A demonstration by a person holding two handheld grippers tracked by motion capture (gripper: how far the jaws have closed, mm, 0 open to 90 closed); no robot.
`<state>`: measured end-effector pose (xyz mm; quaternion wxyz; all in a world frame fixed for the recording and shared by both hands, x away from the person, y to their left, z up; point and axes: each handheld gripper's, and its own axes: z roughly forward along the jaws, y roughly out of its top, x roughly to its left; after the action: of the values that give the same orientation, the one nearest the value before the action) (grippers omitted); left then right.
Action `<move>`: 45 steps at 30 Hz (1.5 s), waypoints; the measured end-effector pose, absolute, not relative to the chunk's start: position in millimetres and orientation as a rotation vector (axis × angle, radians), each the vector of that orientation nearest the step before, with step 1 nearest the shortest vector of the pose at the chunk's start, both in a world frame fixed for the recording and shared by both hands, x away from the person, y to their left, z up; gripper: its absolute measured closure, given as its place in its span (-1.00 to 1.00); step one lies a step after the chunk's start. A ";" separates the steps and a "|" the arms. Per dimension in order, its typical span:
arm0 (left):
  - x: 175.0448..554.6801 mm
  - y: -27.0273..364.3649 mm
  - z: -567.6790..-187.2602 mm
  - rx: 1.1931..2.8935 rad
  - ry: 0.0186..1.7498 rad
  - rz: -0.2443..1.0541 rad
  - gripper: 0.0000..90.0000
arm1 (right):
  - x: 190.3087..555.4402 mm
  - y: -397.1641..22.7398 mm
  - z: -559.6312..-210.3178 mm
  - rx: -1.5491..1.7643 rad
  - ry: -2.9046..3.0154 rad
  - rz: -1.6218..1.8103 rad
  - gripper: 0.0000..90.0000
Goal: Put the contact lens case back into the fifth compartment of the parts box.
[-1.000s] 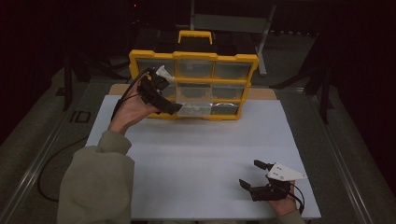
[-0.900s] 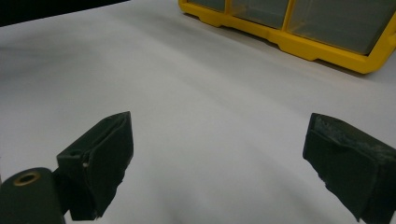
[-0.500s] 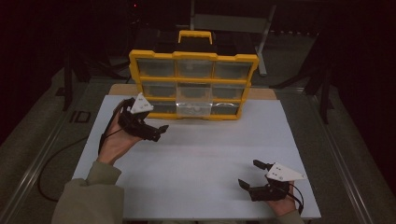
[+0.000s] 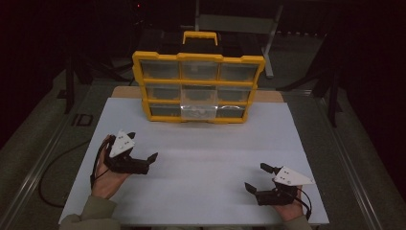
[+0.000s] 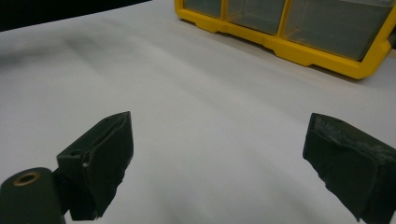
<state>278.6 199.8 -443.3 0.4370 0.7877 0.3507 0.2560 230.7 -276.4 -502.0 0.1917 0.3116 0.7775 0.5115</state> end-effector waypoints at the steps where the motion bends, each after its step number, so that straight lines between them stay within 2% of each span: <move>1: 272.0 204.4 -451.4 1.930 0.881 0.632 -1.00 | 230.9 -276.5 -501.9 0.874 2.181 1.441 -0.80; 12: 246.9 226.1 -482.2 1.839 0.919 0.640 -1.00 | 233.7 -278.5 -501.1 0.882 2.147 1.455 -0.80; 28: 222.4 247.8 -492.3 1.745 0.946 0.701 -1.00 | 235.0 -281.4 -500.7 0.891 2.111 1.462 -0.80; 45: 222.2 253.0 -496.5 1.719 0.974 0.737 -1.00 | 234.5 -282.5 -502.4 0.897 2.111 1.451 -0.80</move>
<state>222.2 253.0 -496.5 0.4938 0.7089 0.4017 0.3037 234.5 -282.5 -502.4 0.2121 0.3230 0.7600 0.5225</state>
